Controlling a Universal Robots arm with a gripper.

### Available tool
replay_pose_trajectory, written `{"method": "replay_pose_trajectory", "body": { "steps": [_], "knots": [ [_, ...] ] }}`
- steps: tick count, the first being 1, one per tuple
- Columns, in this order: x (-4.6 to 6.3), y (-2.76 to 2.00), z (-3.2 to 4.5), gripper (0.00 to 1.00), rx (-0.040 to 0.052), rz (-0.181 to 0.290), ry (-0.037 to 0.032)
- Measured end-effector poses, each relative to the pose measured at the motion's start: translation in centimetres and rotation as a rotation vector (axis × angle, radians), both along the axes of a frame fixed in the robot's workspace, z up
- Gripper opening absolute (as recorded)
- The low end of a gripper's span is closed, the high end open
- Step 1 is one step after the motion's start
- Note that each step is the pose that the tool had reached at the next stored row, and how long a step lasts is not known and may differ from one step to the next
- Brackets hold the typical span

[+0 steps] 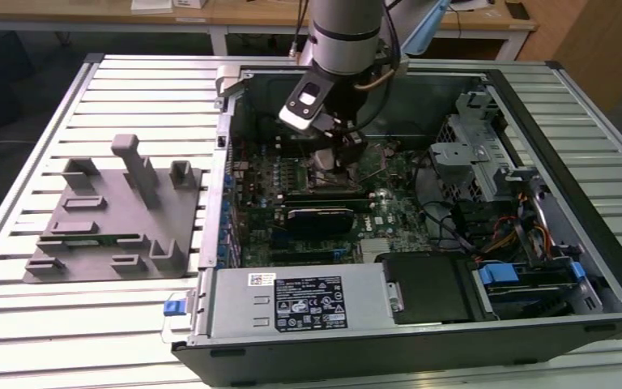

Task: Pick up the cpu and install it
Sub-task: 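Place the cpu into insertion slot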

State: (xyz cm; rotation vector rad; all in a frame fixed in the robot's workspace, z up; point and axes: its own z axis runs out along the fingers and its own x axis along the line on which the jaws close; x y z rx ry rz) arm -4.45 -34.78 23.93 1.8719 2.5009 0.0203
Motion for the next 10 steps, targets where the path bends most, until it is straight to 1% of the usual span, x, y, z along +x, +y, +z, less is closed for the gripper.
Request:
{"method": "replay_pose_trajectory", "body": {
  "steps": [10],
  "knots": [
    [0.0,0.0,-0.16,0.54,-0.0002,-0.183,0.0]
  ]
}}
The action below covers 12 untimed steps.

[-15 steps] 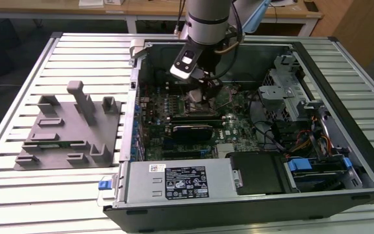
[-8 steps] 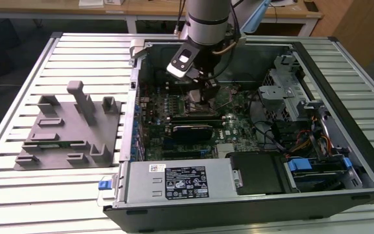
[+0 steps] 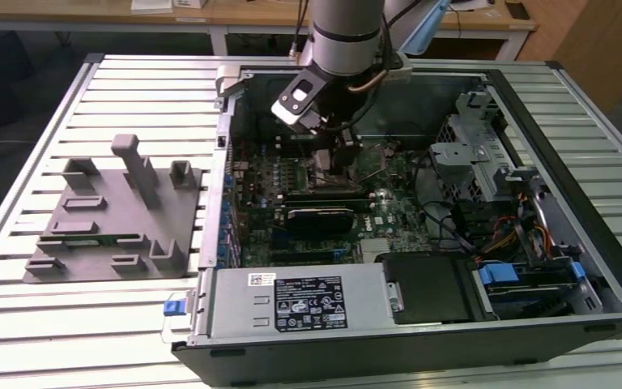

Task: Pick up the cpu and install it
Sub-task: 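Place the cpu into insertion slot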

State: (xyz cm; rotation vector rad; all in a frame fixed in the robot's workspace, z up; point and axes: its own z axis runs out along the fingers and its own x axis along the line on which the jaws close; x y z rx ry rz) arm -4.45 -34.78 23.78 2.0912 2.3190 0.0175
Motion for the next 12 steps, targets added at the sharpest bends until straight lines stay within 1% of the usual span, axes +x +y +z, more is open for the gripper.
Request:
{"method": "replay_pose_trajectory", "body": {
  "steps": [3,7,8,10,12],
  "knots": [
    [0.0,0.0,-0.04,0.54,-0.0005,-0.049,0.0],
    [0.0,0.0,-0.04,0.54,-0.0004,-0.055,0.0],
    [0.0,0.01,-0.05,0.54,-0.0019,-0.055,-0.0002],
    [0.0,0.0,-0.08,0.54,-0.014,-0.065,-0.0006],
    [0.01,0.0,-0.15,0.54,-0.0196,-0.088,-0.0007]
  ]
}}
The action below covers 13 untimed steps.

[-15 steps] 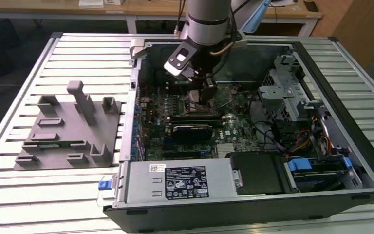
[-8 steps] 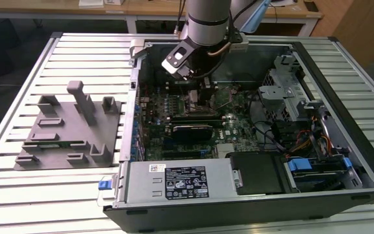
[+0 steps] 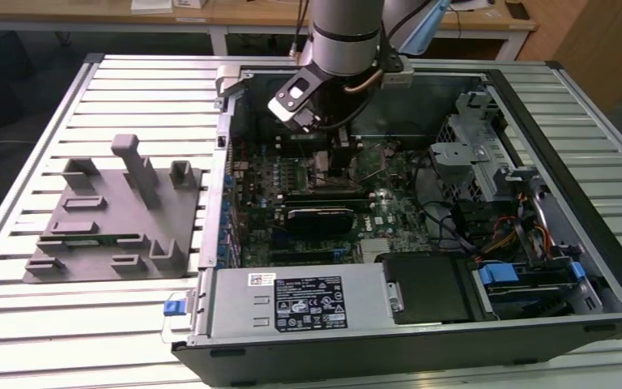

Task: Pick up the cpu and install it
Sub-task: 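Place the cpu into insertion slot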

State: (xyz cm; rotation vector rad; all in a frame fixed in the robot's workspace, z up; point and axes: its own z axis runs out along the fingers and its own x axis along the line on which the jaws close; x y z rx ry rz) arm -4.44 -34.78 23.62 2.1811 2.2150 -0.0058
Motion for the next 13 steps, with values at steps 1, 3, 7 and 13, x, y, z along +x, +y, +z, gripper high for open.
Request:
{"method": "replay_pose_trajectory", "body": {
  "steps": [1,3,7,13],
  "knots": [
    [0.03,0.0,-0.05,0.54,-0.0003,-0.008,0.0001],
    [0.18,0.01,-0.16,0.54,-0.0003,-0.016,0.0],
    [0.36,0.05,-0.34,0.54,-0.0002,-0.017,0.0],
    [0.49,0.11,-0.68,0.54,-0.0011,-0.017,-0.0003]
  ]
}}
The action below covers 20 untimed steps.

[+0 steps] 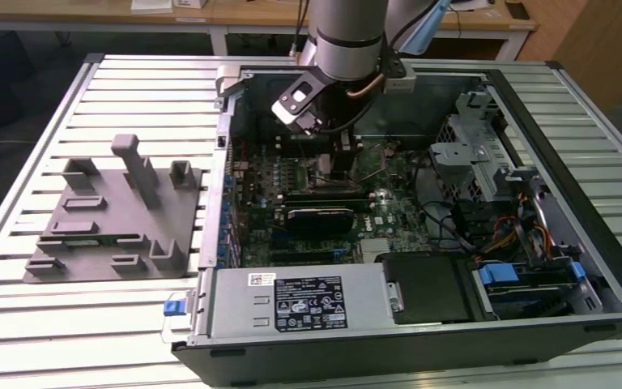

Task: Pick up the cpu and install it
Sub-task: 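Place the cpu into insertion slot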

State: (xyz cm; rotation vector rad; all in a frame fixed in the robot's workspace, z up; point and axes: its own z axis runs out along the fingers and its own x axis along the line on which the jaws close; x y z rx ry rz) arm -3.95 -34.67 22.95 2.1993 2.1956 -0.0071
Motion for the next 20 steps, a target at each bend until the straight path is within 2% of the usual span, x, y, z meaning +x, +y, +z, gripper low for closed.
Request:
{"method": "replay_pose_trajectory", "body": {
  "steps": [7,16,20],
  "knots": [
    [0.3,0.11,-0.31,0.54,0.0,0.0,-0.0018],
    [0.5,0.85,-1.21,0.54,-0.0022,0.0,-0.0017],
    [0.5,0.99,-1.48,0.54,-0.0087,0.0,-0.0018]
  ]
}}
